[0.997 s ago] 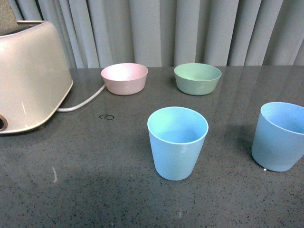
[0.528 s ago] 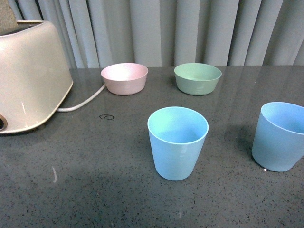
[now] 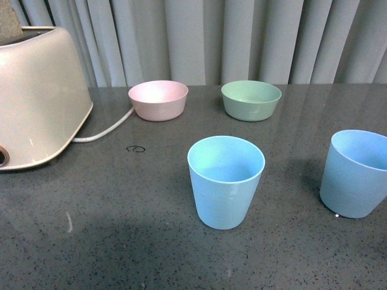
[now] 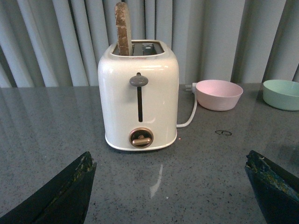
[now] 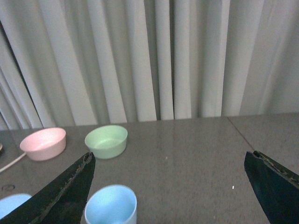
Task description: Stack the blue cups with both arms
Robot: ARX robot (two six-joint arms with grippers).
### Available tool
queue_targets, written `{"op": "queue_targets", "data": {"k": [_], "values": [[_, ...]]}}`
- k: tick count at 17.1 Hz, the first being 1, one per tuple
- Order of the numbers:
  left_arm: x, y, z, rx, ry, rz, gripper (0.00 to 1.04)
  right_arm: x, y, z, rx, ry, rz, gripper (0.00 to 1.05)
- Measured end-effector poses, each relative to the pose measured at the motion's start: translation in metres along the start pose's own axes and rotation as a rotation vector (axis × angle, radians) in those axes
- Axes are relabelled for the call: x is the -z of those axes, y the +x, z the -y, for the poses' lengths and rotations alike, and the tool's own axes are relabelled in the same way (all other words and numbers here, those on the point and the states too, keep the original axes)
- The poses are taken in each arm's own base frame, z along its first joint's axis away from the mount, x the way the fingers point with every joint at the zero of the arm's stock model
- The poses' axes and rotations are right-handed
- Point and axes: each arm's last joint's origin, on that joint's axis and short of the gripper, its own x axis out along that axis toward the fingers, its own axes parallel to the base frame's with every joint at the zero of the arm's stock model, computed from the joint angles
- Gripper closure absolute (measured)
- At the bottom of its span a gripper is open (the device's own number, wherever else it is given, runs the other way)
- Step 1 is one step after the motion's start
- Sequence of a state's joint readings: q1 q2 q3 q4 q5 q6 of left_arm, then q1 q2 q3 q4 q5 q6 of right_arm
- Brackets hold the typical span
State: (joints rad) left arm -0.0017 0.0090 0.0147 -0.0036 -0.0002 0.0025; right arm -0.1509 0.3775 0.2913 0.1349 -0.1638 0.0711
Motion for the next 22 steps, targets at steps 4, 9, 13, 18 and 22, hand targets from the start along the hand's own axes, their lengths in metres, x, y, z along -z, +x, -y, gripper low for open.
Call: {"op": "queue_targets", "data": {"k": [4, 9, 13, 18, 22], "values": [[0.000, 0.000, 0.000, 0.000, 0.000, 0.000, 0.07, -0.021, 0.082, 0.006, -0.026, 0.011, -0.289, 0.07], [0.000, 0.000, 0.000, 0.000, 0.000, 0.000, 0.07, 0.023, 0.147, -0.001, -0.078, 0.105, -0.718, 0.07], [0.000, 0.000, 0.000, 0.000, 0.000, 0.000, 0.07, 0.044, 0.162, -0.013, -0.099, 0.146, -0.799, 0.07], [0.000, 0.000, 0.000, 0.000, 0.000, 0.000, 0.07, 0.051, 0.166, -0.015, -0.065, 0.138, -0.814, 0.07], [0.000, 0.000, 0.000, 0.000, 0.000, 0.000, 0.07, 0.067, 0.166, -0.018, -0.065, 0.139, -0.856, 0.36]]}}
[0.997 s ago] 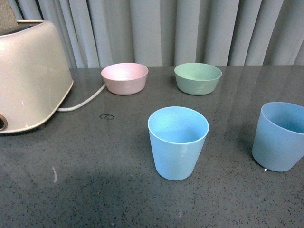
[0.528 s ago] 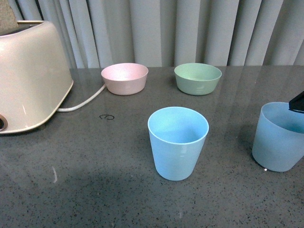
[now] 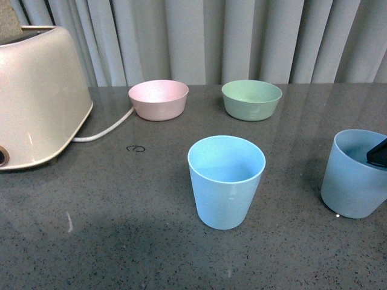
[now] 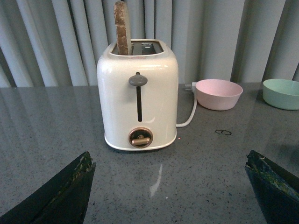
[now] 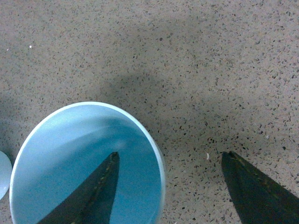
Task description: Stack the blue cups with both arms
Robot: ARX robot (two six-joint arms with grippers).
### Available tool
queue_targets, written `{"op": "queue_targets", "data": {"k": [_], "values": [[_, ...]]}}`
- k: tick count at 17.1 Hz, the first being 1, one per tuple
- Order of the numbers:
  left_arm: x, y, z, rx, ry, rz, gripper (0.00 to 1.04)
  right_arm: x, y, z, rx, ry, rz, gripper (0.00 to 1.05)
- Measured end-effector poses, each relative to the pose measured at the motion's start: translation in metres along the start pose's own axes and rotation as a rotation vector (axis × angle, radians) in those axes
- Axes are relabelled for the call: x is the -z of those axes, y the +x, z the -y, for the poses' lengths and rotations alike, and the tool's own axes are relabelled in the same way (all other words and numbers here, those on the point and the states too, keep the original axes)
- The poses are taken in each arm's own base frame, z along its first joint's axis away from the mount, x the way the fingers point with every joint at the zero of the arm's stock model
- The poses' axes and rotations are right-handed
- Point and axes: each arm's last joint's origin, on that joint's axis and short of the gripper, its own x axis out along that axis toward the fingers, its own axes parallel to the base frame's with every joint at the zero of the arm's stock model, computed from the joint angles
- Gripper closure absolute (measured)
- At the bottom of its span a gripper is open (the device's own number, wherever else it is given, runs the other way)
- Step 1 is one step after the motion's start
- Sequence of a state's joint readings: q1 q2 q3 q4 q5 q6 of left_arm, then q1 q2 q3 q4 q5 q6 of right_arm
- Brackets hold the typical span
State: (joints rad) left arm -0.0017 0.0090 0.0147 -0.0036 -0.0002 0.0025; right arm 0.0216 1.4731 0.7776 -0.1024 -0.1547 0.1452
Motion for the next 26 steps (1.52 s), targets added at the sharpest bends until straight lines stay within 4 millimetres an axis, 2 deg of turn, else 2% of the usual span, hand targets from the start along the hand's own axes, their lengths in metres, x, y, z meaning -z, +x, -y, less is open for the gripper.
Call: {"op": "queue_targets", "data": {"k": [2, 3, 6, 7, 8, 9, 10, 11, 12, 13, 16, 26], "values": [[0.000, 0.000, 0.000, 0.000, 0.000, 0.000, 0.07, 0.000, 0.000, -0.002, -0.001, 0.004, 0.007, 0.59], [0.000, 0.000, 0.000, 0.000, 0.000, 0.000, 0.07, 0.000, -0.001, -0.002, 0.000, 0.006, 0.008, 0.65], [0.000, 0.000, 0.000, 0.000, 0.000, 0.000, 0.07, 0.000, -0.006, -0.002, 0.012, 0.011, -0.011, 0.98], [0.000, 0.000, 0.000, 0.000, 0.000, 0.000, 0.07, -0.001, -0.010, -0.005, 0.010, 0.008, -0.009, 1.03], [0.000, 0.000, 0.000, 0.000, 0.000, 0.000, 0.07, -0.004, -0.014, -0.006, 0.004, 0.007, -0.001, 1.02], [0.000, 0.000, 0.000, 0.000, 0.000, 0.000, 0.07, -0.014, -0.026, -0.013, -0.010, -0.005, 0.040, 1.02], [0.000, 0.000, 0.000, 0.000, 0.000, 0.000, 0.07, -0.036, -0.043, -0.028, -0.061, -0.046, 0.090, 1.02], [0.000, 0.000, 0.000, 0.000, 0.000, 0.000, 0.07, -0.063, -0.062, -0.062, -0.205, -0.131, 0.134, 1.02], [0.000, 0.000, 0.000, 0.000, 0.000, 0.000, 0.07, -0.071, -0.067, -0.096, -0.333, -0.211, 0.088, 1.02], [0.000, 0.000, 0.000, 0.000, 0.000, 0.000, 0.07, -0.066, -0.058, -0.107, -0.367, -0.240, 0.033, 1.02], [0.000, 0.000, 0.000, 0.000, 0.000, 0.000, 0.07, -0.060, -0.040, -0.119, -0.386, -0.274, -0.026, 1.02], [0.000, 0.000, 0.000, 0.000, 0.000, 0.000, 0.07, -0.057, -0.023, -0.122, -0.368, -0.295, -0.070, 1.02]]}}
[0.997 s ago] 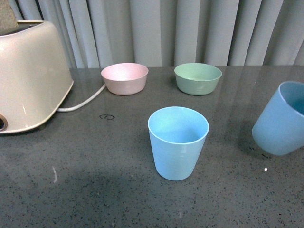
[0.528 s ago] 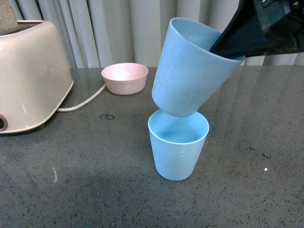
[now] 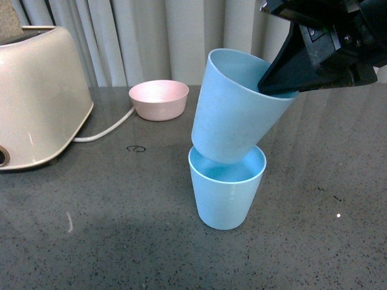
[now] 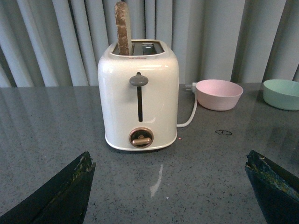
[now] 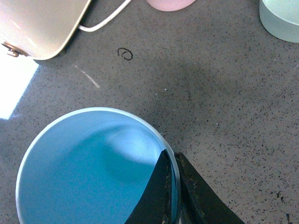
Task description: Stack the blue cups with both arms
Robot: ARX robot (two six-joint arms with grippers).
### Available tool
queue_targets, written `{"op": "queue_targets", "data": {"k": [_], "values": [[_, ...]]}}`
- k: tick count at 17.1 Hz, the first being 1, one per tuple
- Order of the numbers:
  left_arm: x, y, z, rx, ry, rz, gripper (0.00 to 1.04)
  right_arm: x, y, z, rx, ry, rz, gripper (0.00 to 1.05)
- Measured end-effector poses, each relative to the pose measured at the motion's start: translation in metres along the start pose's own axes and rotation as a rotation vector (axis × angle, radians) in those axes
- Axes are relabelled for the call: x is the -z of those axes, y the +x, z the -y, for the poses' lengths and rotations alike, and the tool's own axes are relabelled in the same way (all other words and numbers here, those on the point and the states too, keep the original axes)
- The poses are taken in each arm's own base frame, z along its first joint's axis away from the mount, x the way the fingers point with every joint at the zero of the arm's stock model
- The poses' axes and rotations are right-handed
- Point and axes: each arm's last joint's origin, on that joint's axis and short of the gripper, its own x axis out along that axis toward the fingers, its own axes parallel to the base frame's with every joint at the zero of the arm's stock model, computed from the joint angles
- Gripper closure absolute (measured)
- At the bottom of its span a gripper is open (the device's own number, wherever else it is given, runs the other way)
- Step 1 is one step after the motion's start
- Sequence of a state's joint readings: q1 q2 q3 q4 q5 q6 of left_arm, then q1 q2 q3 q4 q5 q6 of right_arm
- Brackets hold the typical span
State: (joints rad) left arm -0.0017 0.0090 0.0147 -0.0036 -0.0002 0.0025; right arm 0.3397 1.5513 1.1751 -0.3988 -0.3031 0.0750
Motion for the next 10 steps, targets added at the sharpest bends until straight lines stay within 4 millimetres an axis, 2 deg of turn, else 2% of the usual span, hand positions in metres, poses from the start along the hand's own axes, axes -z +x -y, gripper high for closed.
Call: {"op": "queue_targets", "data": {"k": [4, 8, 10], "values": [[0.000, 0.000, 0.000, 0.000, 0.000, 0.000, 0.07, 0.003, 0.003, 0.002, 0.010, -0.027, -0.023, 1.02], [0.000, 0.000, 0.000, 0.000, 0.000, 0.000, 0.07, 0.012, 0.028, 0.010, 0.038, -0.039, -0.082, 1.02], [0.000, 0.000, 0.000, 0.000, 0.000, 0.000, 0.07, 0.013, 0.032, 0.006, 0.044, -0.050, -0.084, 1.01]]}}
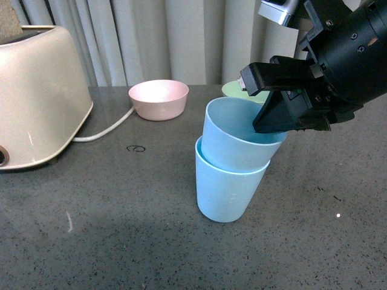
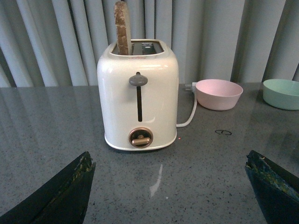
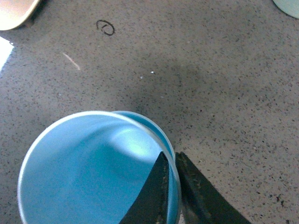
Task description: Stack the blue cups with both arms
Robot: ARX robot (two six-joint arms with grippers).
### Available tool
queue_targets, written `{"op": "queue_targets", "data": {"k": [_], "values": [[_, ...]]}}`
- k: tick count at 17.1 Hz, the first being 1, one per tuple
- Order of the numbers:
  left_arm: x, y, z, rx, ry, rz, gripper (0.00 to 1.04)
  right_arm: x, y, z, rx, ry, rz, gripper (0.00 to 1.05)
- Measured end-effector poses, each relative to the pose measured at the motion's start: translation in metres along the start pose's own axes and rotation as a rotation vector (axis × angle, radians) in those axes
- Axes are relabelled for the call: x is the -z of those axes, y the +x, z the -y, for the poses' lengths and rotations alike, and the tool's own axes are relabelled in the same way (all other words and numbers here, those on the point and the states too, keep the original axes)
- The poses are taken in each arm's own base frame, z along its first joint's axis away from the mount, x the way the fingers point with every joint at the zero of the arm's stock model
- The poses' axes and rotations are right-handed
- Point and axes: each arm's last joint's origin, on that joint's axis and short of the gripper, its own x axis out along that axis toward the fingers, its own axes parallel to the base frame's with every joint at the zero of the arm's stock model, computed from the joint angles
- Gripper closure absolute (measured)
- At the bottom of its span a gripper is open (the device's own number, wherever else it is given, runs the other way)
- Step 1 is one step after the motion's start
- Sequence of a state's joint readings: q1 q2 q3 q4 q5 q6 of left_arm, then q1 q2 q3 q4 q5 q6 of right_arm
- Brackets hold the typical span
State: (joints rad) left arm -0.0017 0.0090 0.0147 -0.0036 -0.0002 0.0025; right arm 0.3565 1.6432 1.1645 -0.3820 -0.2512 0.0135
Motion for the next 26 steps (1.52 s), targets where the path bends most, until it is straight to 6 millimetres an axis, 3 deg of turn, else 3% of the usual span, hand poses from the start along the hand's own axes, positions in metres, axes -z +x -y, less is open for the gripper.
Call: {"op": "queue_targets", "data": {"k": [6, 9, 12, 17, 19, 20, 21, 22, 26], "values": [[0.000, 0.000, 0.000, 0.000, 0.000, 0.000, 0.07, -0.010, -0.003, -0.006, -0.029, -0.014, 0.060, 0.37], [0.000, 0.000, 0.000, 0.000, 0.000, 0.000, 0.07, -0.022, -0.025, 0.008, 0.002, 0.042, 0.197, 0.05], [0.000, 0.000, 0.000, 0.000, 0.000, 0.000, 0.07, -0.025, -0.060, 0.024, 0.049, 0.161, 0.404, 0.06], [0.000, 0.000, 0.000, 0.000, 0.000, 0.000, 0.07, 0.009, -0.071, 0.037, 0.168, 0.300, 0.610, 0.07], [0.000, 0.000, 0.000, 0.000, 0.000, 0.000, 0.07, 0.035, -0.099, 0.062, 0.231, 0.347, 0.648, 0.07], [0.000, 0.000, 0.000, 0.000, 0.000, 0.001, 0.07, 0.038, -0.115, 0.074, 0.288, 0.357, 0.722, 0.07], [0.000, 0.000, 0.000, 0.000, 0.000, 0.000, 0.07, 0.051, -0.120, 0.074, 0.402, 0.278, 0.853, 0.15], [0.000, 0.000, 0.000, 0.000, 0.000, 0.000, 0.07, 0.078, -0.120, 0.063, 0.478, 0.181, 0.902, 0.28], [0.000, 0.000, 0.000, 0.000, 0.000, 0.000, 0.07, 0.144, -0.120, 0.043, 0.548, 0.068, 0.848, 0.74]]}}
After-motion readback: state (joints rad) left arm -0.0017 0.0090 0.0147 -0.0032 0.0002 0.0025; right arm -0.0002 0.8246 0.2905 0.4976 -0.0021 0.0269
